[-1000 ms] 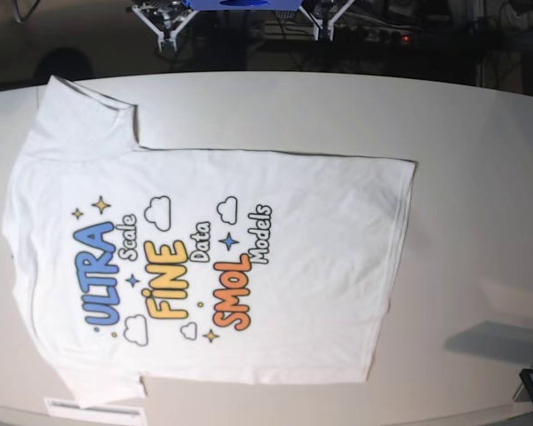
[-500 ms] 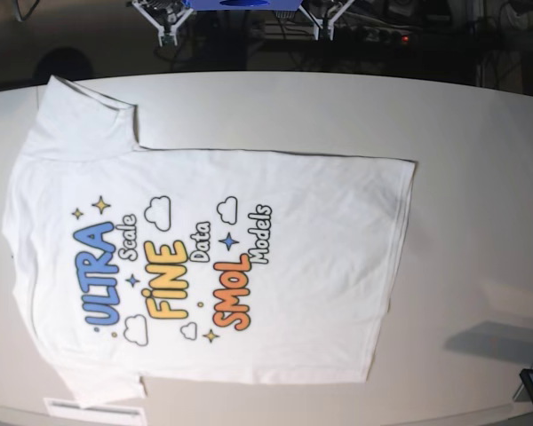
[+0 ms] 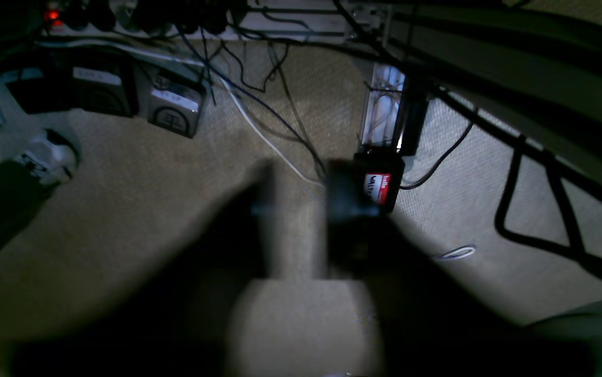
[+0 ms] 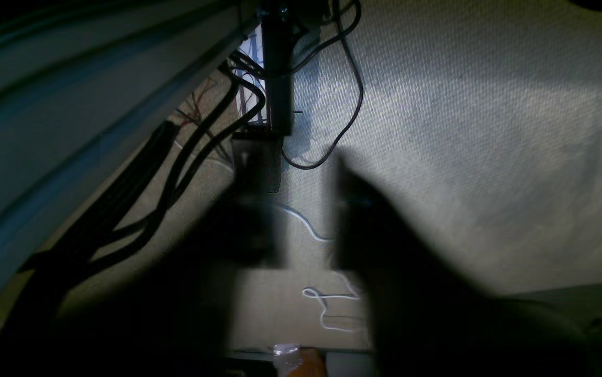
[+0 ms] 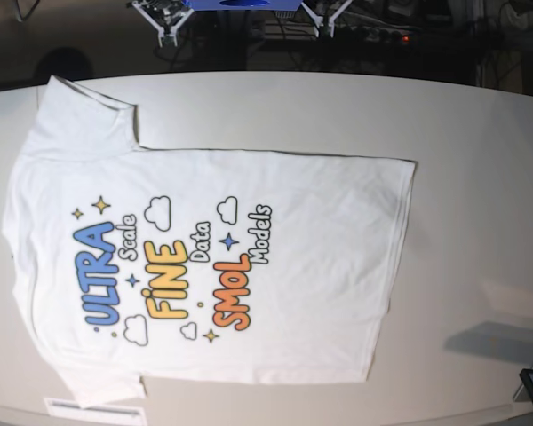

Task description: Fold the T-shirt properly

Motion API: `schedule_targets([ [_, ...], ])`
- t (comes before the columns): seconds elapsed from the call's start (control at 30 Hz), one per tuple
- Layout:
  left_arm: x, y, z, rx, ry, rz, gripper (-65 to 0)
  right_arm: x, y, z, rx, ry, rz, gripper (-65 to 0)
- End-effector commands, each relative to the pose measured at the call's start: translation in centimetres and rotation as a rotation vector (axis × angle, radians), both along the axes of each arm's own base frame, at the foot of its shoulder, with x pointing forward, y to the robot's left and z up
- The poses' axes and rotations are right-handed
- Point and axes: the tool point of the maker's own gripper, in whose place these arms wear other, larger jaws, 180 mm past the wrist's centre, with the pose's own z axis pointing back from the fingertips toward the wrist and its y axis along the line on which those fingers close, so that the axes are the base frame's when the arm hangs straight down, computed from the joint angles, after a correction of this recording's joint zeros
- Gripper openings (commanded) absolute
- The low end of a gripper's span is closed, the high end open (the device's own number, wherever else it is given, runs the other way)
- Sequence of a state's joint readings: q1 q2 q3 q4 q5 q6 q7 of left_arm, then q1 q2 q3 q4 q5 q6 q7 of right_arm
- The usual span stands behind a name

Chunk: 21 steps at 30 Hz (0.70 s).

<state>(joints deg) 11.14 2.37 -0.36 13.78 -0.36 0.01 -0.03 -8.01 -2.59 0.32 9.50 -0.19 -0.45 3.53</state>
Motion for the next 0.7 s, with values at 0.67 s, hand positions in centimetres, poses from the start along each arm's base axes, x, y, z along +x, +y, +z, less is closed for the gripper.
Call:
schedule_targets([
  [0.67, -2.2, 8.3, 7.6, 0.161, -0.226, -0.108, -65.0, -4.5, -3.2, 6.0, -0.064, -0.176, -0.04, -65.0],
])
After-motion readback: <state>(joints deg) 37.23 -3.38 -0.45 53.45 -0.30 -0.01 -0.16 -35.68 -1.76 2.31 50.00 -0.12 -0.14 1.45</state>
